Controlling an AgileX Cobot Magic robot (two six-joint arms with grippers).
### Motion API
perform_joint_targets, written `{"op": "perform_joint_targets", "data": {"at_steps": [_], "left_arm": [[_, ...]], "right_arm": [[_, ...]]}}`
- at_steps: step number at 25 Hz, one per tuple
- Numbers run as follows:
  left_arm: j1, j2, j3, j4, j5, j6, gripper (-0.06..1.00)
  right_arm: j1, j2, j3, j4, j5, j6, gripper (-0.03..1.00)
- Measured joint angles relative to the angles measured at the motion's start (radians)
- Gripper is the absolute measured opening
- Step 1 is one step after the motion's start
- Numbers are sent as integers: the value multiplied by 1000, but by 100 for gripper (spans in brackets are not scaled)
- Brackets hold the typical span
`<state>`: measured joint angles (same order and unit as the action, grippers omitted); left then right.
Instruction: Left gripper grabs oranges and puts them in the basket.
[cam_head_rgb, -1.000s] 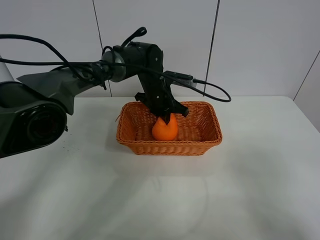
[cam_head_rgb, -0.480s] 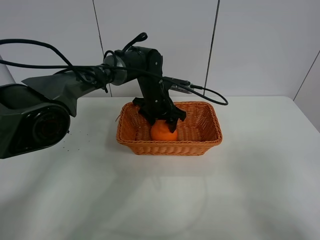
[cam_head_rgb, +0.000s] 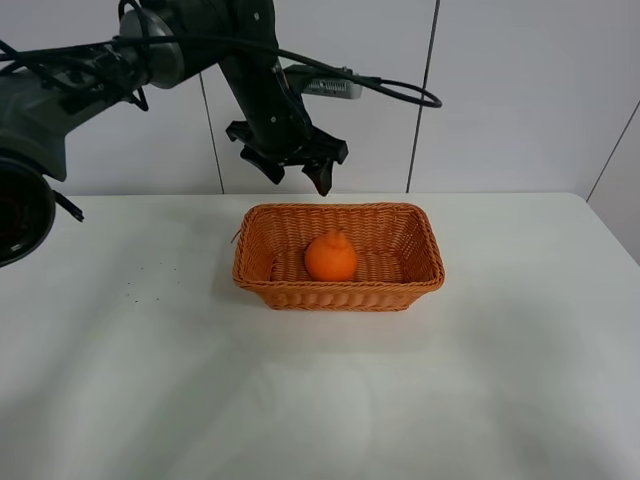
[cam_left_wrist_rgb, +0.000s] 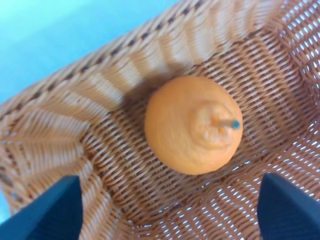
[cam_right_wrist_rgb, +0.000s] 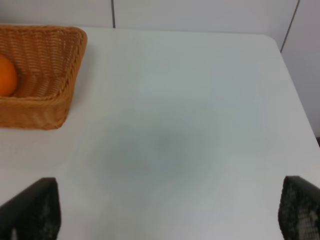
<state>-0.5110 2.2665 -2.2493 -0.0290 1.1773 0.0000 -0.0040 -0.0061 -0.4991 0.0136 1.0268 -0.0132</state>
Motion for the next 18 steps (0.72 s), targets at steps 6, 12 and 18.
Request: {"op": "perform_joint_targets", "data": {"at_steps": [6, 12, 18], "left_arm": [[65, 1, 1, 4, 7, 9, 82], [226, 1, 1, 45, -4, 11, 82], [405, 1, 1, 54, -8, 12, 81]], "right_arm": [[0, 0, 0, 0, 0, 0, 69], [0, 0, 0, 0, 0, 0, 69], [0, 0, 0, 0, 0, 0, 69]]}}
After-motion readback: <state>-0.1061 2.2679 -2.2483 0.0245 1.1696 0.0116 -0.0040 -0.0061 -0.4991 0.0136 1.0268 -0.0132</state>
